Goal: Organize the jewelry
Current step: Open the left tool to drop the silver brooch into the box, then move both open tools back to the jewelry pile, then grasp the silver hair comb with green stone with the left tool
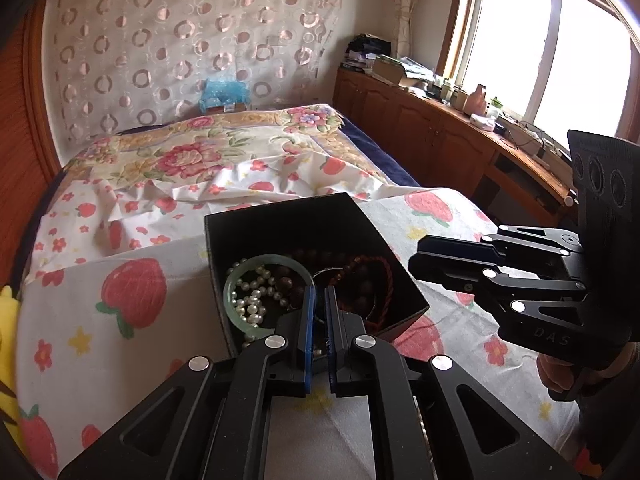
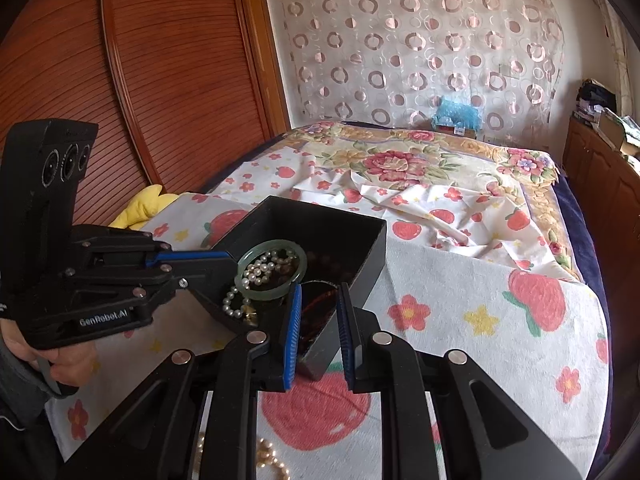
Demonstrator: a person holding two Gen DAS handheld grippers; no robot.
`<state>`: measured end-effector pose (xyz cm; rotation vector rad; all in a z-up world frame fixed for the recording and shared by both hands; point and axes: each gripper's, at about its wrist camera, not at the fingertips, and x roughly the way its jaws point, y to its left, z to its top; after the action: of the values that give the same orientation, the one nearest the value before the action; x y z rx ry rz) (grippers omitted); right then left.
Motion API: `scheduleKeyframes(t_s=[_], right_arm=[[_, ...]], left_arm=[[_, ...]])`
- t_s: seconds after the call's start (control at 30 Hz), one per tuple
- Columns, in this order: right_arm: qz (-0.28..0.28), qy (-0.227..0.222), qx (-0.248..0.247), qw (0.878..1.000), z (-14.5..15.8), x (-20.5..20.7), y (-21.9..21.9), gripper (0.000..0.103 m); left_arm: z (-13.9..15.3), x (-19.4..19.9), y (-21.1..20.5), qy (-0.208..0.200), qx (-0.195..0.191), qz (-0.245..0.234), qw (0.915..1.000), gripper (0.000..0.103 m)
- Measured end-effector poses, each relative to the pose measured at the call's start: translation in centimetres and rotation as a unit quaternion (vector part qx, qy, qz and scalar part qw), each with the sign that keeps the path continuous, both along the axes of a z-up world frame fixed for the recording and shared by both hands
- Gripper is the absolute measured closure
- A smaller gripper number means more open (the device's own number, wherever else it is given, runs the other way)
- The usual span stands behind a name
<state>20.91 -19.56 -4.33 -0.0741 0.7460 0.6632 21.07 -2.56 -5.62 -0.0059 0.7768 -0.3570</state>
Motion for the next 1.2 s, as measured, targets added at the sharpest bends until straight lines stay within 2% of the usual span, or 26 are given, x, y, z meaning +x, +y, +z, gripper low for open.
scheduleKeyframes(t_s=[0.07, 0.23, 0.37, 0.53, 0.8, 1.2], right_arm=[[-0.002, -0.002, -0.001, 1.000, 0.2, -0.7, -0.1, 0.083], [-0.008, -0.002, 0.000, 1.000, 0.1, -2.9, -0.8, 0.083], [-0.012, 0.001, -0.002, 1.000, -0.3, -5.3, -1.2, 0.083], [-0.015, 0.006, -0.002, 1.000, -1.1, -8.2, -1.7, 0.083], [-0.017, 0.007, -0.002, 1.000, -2.0, -12.0, -2.0, 0.083], [-0.025, 0.010, 0.000, 1.000, -2.6, -14.7, -3.0, 0.083]], left_arm=[[0.2, -0.8, 0.4, -0.003, 0.002, 0.007, 1.0000, 0.089], [-0.2, -3.7, 1.8, 0.000, 0.008, 0.022, 0.9997, 0.086], [-1.1, -6.5, 2.9, 0.009, 0.009, 0.032, 0.9994, 0.078], [-2.5, -10.1, 3.4, 0.023, 0.007, 0.036, 0.9990, 0.076], [-3.9, -13.4, 2.7, 0.039, 0.005, 0.032, 0.9987, 0.075], [-4.8, -14.9, 1.4, 0.057, 0.002, 0.033, 0.9979, 0.075]])
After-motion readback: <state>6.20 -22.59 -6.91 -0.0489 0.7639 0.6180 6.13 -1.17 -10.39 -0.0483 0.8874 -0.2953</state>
